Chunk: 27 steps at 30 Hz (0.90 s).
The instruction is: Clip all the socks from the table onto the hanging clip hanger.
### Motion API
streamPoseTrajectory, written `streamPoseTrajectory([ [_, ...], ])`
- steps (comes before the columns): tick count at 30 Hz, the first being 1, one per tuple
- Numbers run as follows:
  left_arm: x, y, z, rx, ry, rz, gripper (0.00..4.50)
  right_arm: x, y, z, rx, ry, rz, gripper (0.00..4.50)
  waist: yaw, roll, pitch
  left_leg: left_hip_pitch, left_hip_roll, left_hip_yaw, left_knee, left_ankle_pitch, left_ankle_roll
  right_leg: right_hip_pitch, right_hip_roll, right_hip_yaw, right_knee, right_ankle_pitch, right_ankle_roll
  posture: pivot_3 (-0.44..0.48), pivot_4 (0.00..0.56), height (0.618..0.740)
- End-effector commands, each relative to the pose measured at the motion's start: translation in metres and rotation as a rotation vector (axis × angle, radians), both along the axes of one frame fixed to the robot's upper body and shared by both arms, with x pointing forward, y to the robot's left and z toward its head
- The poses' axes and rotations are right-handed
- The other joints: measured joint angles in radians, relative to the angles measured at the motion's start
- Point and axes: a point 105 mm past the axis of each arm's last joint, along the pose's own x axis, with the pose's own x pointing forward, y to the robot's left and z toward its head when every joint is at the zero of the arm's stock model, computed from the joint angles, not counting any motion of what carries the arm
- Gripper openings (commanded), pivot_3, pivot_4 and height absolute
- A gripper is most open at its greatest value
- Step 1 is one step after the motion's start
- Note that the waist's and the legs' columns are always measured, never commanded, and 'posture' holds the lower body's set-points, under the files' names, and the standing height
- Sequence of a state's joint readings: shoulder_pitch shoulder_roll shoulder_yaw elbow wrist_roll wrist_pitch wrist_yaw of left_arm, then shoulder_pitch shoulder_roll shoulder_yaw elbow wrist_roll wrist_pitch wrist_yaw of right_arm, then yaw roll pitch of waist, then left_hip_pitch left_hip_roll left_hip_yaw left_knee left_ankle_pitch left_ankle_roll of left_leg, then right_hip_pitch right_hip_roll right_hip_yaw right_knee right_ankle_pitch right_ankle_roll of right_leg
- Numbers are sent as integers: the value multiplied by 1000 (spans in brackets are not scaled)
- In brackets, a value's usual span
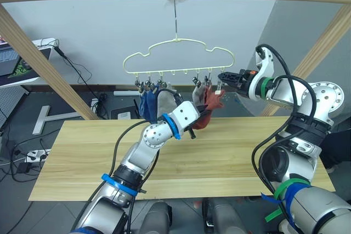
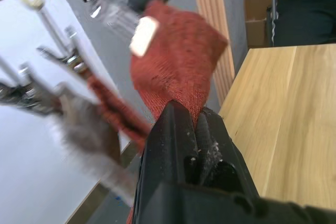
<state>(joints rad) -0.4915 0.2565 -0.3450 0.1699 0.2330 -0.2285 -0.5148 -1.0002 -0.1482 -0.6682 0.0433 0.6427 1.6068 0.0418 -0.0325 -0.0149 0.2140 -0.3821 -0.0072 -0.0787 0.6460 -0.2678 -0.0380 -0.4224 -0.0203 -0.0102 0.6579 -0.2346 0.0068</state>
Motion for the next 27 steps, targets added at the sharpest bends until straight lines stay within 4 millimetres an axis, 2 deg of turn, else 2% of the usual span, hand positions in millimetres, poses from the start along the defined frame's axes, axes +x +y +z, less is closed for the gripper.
streamPoseTrajectory([
  [1,-4,-5,15,-46,-36,-27,0,-2,-4,12,18,-43,4,3467,0,0,0,0,0,0,0,0,0,0,0,0,0,0,0,-50,208,740],
  [4,-3,-10,17,-118,37,-31,0,-2,-13,19,-33,-120,-22,4486,0,0,0,0,0,0,0,0,0,0,0,0,0,0,0,-50,207,740],
  [9,1,-19,22,-347,307,-31,0,-2,-21,28,-162,-293,-46,4486,-2,0,0,-1,-1,1,1,0,1,0,0,-1,-2,0,1,-62,205,740],
  [17,3,-16,14,-361,431,-45,2285,-9,-29,20,-248,-365,-47,4500,-19,0,0,1,0,2,1,-1,2,0,2,0,0,-3,5,-79,202,740],
  [24,3,3,-5,-311,470,0,4238,-16,-35,5,-353,-391,-26,4500,-20,0,0,1,0,3,1,-1,2,0,2,0,0,-3,6,-74,202,740],
  [25,3,6,-9,-297,476,7,4474,-17,-35,1,-386,-400,-16,4500,-19,0,0,1,0,3,1,-1,2,0,2,1,0,-3,6,-65,200,740],
  [27,2,22,-12,-292,477,38,4474,-23,-36,-13,-479,-423,25,4500,-19,0,0,1,0,3,1,-1,2,0,2,0,-1,-3,6,-65,200,740],
])
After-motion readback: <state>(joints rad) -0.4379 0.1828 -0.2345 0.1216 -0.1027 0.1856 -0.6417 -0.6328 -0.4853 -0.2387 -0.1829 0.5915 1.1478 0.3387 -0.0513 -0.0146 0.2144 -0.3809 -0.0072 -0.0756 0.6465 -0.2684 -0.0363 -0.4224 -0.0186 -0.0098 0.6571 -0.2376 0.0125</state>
